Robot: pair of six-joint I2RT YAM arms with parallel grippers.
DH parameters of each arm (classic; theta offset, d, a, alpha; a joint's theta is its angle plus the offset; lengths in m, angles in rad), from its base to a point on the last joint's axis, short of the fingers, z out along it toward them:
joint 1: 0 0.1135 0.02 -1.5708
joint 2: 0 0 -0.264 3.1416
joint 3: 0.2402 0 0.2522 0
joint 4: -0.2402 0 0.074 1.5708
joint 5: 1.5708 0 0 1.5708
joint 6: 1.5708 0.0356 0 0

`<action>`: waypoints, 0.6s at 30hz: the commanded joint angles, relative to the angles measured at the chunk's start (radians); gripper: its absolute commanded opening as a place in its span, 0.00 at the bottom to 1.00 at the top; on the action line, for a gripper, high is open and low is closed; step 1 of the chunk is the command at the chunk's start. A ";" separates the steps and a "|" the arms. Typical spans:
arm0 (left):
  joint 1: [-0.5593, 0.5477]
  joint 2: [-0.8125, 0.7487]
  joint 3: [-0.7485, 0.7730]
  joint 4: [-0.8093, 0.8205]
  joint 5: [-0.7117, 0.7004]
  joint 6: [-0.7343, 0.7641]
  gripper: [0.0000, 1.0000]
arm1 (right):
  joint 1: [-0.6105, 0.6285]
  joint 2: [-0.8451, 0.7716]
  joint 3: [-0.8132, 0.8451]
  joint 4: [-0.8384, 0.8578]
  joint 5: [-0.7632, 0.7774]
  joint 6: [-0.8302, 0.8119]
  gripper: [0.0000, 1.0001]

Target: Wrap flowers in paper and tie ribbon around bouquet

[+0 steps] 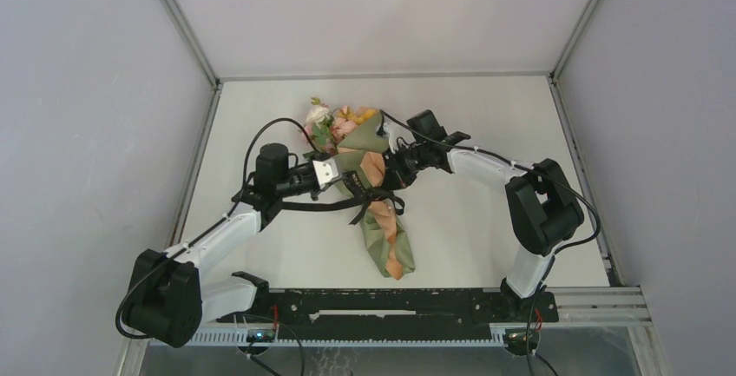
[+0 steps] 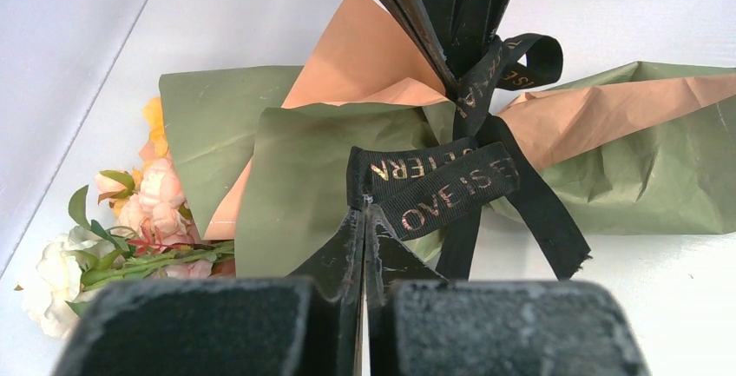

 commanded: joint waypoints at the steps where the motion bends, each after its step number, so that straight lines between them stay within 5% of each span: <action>1: -0.002 -0.004 0.011 0.012 0.013 0.019 0.00 | -0.009 -0.015 0.010 0.009 0.024 0.036 0.16; 9: -0.002 -0.002 -0.001 0.050 -0.079 0.035 0.00 | -0.025 -0.011 0.010 -0.015 -0.013 0.051 0.32; 18: -0.003 0.026 -0.026 0.139 -0.184 0.023 0.00 | -0.036 0.029 0.010 0.001 -0.095 0.031 0.30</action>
